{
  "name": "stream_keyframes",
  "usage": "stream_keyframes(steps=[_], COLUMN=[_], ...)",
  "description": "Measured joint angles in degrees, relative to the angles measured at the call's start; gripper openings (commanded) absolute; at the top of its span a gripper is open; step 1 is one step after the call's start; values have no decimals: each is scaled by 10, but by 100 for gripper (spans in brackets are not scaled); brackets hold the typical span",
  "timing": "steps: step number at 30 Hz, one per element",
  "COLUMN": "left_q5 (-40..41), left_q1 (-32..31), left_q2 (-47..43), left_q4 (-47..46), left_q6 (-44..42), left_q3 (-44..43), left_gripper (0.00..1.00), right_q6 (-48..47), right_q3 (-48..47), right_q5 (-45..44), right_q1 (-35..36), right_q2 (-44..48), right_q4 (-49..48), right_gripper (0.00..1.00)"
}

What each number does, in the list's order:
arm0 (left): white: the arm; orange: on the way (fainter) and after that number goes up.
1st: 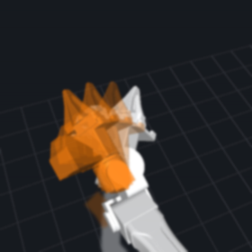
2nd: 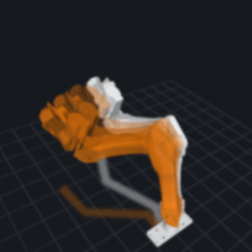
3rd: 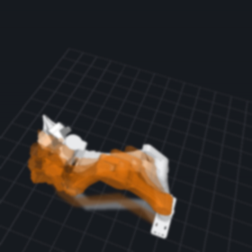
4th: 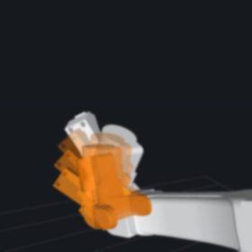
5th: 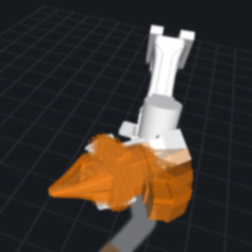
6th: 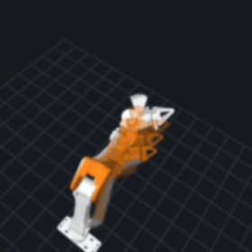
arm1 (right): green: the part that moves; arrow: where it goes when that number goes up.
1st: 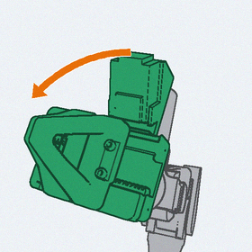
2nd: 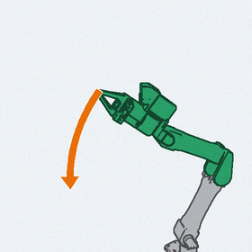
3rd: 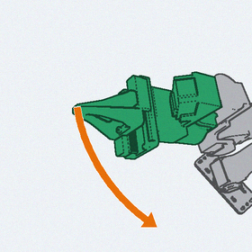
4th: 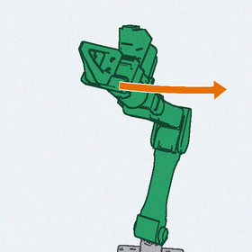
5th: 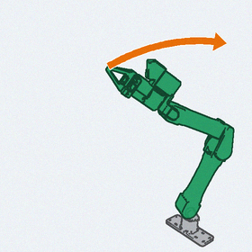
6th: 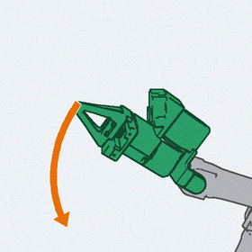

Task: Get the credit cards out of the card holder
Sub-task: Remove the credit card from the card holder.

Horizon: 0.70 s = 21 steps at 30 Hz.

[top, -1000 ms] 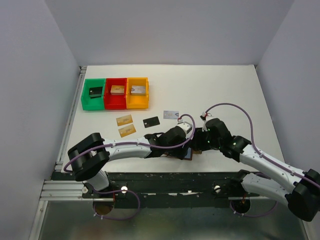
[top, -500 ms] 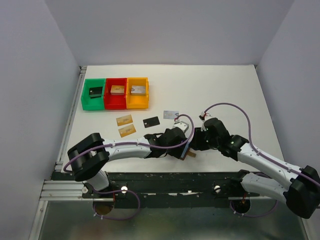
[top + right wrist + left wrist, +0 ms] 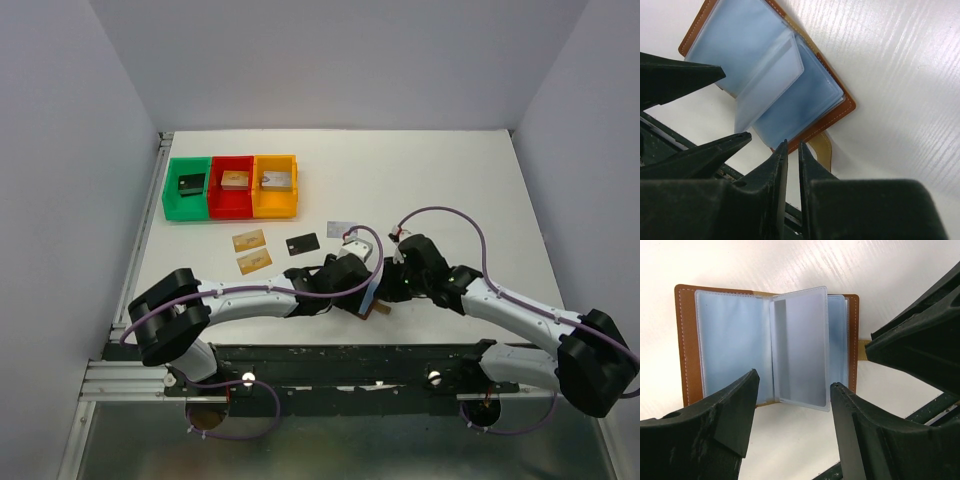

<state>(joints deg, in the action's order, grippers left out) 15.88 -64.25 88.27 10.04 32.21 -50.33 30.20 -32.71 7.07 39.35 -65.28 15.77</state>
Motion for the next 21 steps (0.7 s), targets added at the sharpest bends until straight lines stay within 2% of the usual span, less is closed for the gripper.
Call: stream_keyframes(steps=[21], left_q5=[76], left_q1=[21], left_q2=[-50], left_q4=[30], left_q6=[61], left_q3=[39], left_gripper=[72], right_q6=[0], right_q3=[0], right_q5=[12], right_q1=[-1], right_q2=[-12], right_q4=[-12], right_gripper=[18])
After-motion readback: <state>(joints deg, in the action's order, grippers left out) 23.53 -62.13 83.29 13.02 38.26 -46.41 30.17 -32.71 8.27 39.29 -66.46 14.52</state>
